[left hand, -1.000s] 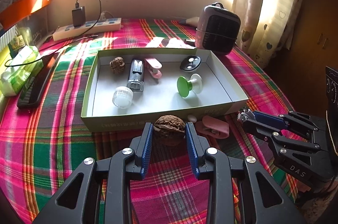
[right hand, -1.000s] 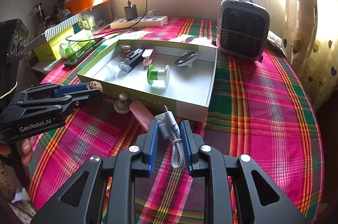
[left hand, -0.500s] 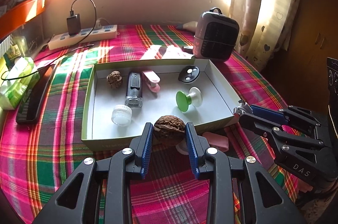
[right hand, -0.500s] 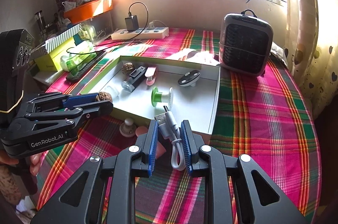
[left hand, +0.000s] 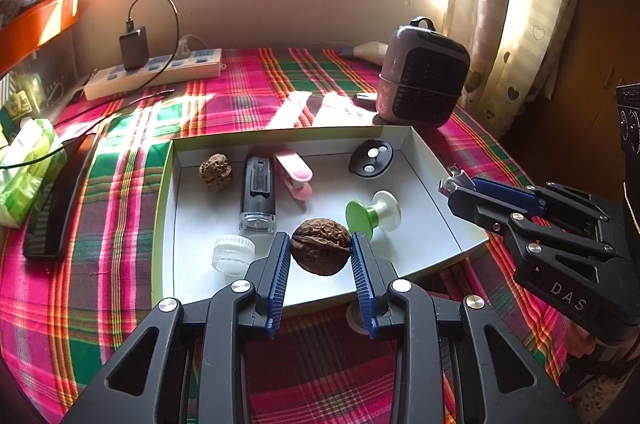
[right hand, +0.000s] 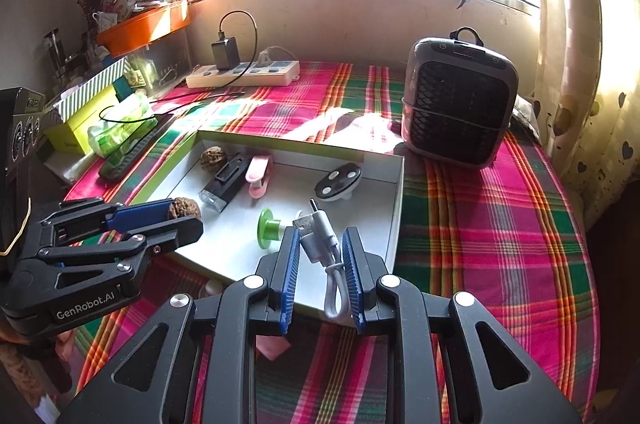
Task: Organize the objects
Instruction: 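Carry the walnut and white cable into the white box with both grippers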
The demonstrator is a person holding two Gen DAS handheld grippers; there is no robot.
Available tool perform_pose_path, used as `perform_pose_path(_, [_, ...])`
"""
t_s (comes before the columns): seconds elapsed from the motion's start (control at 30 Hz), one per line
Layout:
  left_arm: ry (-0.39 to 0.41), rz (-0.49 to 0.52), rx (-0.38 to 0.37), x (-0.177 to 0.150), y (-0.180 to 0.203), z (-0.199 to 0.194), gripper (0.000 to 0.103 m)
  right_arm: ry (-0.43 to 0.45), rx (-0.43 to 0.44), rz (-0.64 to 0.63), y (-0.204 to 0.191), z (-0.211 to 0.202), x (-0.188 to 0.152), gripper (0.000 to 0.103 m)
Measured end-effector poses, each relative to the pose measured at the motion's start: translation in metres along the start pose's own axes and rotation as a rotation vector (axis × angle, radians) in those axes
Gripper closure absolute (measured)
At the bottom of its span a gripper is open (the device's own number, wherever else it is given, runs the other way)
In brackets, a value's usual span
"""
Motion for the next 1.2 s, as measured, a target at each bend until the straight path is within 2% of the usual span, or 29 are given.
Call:
perform_pose_path(0.3, [-0.012,-0.003,0.003,0.011,-0.001,0.019,0.074,-0.051,-0.032,0.041,0.018,0.033,0.01,0.079])
perform_pose_path(0.67, [-0.041,-0.009,0.021,0.013,-0.007,0.038,0.074,-0.137,-0.051,0.062,0.025,0.062,0.001,0.079])
perform_pose_path(1.2, [-0.065,-0.001,0.023,0.012,-0.007,0.051,0.074,-0.152,-0.029,0.052,0.02,0.074,0.001,0.08])
Point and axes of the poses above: each gripper's, at about its wrist camera, not at the fingertips, and z roughly the way its jaws point, y to its right, x to its top, the point moved 7 cm from there along z, roughly the way its jaws point, and after that the axes turned 14 degrees about -z, right-handed, at the moved point
